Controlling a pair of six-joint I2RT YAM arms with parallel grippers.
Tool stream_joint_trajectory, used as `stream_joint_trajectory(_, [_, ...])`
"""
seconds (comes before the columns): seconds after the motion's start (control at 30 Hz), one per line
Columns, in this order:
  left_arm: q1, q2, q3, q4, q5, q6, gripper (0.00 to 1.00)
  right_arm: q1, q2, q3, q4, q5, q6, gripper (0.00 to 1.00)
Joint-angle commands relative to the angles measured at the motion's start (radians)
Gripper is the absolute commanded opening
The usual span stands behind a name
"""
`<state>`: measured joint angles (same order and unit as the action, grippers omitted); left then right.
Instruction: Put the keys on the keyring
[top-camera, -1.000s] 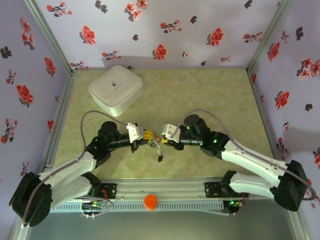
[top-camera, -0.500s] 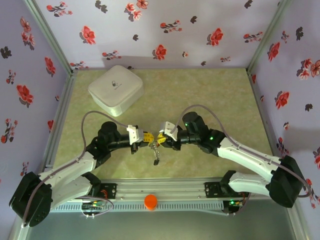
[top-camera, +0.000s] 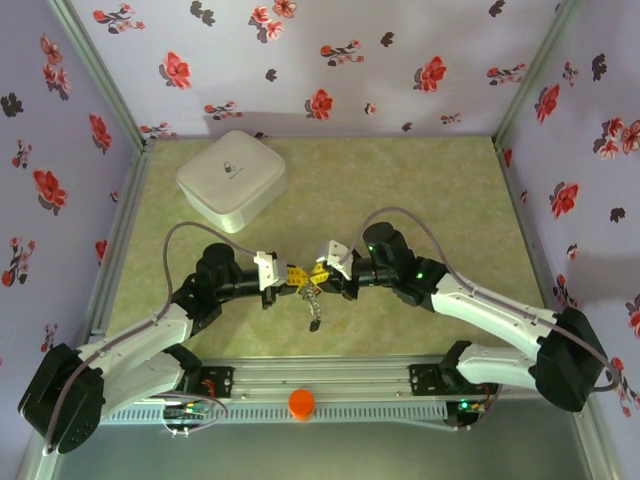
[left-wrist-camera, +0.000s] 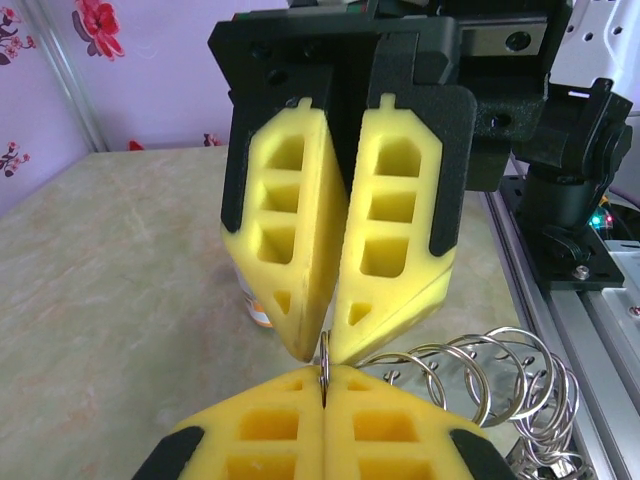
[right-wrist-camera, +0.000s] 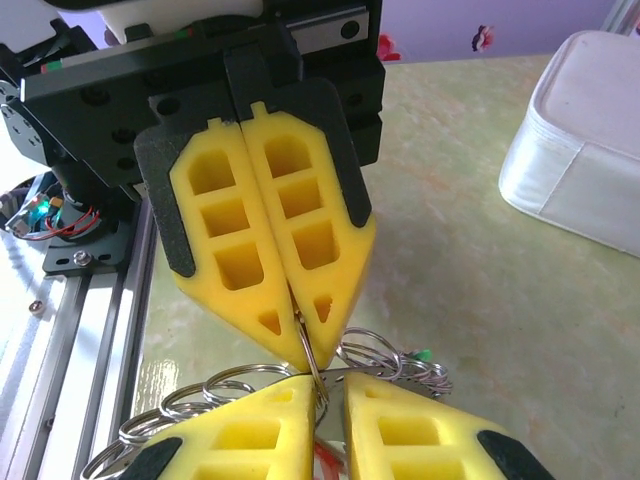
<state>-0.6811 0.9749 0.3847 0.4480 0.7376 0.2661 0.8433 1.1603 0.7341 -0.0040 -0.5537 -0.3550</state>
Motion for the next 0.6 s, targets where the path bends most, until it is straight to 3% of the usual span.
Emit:
stream_joint_trajectory(0.0, [-0.013, -0.007, 0.008, 0.038, 0.029, 0.018, 0.0, 0.0, 0.018, 0.035, 0.007, -0.029, 0.009, 0.15])
stream_joint_trajectory(0.1, [-0.017, -0.004, 0.006, 0.045, 0.03, 0.013, 0.0, -0.001, 0.027, 0.041, 0.006, -0.045, 0.01, 0.13])
stream_joint_trajectory(0.27, [-0.018, -0.005, 0.012, 0.023, 0.005, 0.019, 0.0, 0.001, 0.021, 0.039, 0.009, -0.05, 0.011, 0.01])
stream_joint_trajectory(0.3, [-0.018, -0.007, 0.015, 0.007, -0.011, 0.019, 0.04, 0.002, 0.017, 0.04, 0.004, -0.046, 0.009, 0.0])
stream_joint_trajectory(0.4, [-0.018, -0.023, 0.039, -0.096, -0.06, 0.05, 0.2, 0.005, 0.001, 0.052, -0.038, -0.026, -0.014, 0.0])
stream_joint_trajectory(0.57, [-0.02, -0.02, 0.134, -0.365, -0.117, 0.136, 0.23, 0.034, -0.001, 0.123, -0.238, 0.07, -0.116, 0.0])
